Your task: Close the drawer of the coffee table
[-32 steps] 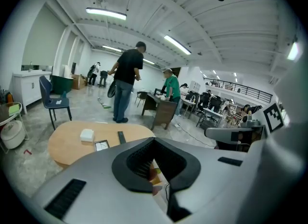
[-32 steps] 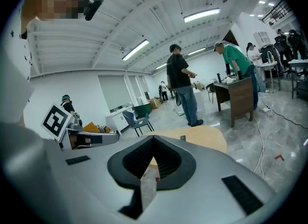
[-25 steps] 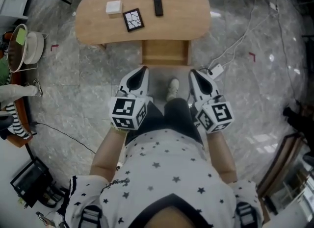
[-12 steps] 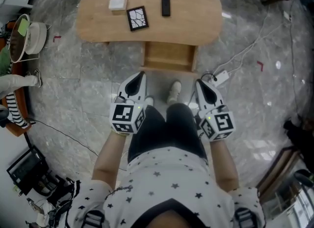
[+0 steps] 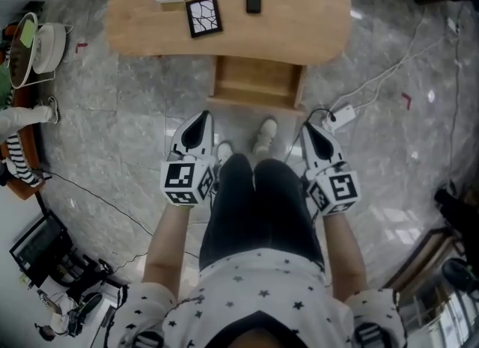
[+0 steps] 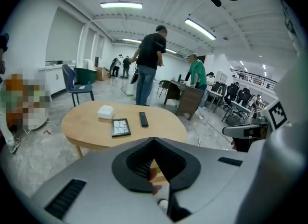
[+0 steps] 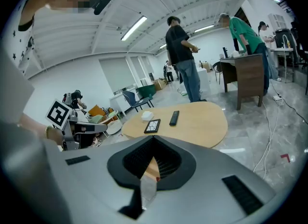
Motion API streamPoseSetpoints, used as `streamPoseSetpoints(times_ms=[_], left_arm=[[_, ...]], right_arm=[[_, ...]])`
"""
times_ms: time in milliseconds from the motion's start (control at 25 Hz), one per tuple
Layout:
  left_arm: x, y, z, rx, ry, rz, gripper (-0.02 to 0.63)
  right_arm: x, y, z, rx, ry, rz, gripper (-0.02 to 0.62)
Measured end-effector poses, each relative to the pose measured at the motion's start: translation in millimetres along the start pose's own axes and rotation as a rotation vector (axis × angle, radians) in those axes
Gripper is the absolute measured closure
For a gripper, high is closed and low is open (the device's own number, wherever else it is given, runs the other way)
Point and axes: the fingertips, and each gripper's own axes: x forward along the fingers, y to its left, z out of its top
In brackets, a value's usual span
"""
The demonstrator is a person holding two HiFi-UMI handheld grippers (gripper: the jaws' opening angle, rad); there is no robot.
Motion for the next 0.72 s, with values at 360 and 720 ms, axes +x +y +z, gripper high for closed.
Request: streamPoseSetpoints(times_ms=[360, 720], left_arm=[[42.3, 4.9, -48.2, -0.025, 0.051, 0.012, 0.606], [82.0, 47.7, -104.0, -0.03, 0.118, 0.052, 0.606]], right_arm=[[19.7, -36.8, -48.3, 0.02, 0.044, -0.024, 0.589], [50.4, -73.5, -104.9, 0.005, 0.122, -0.069, 0.588]])
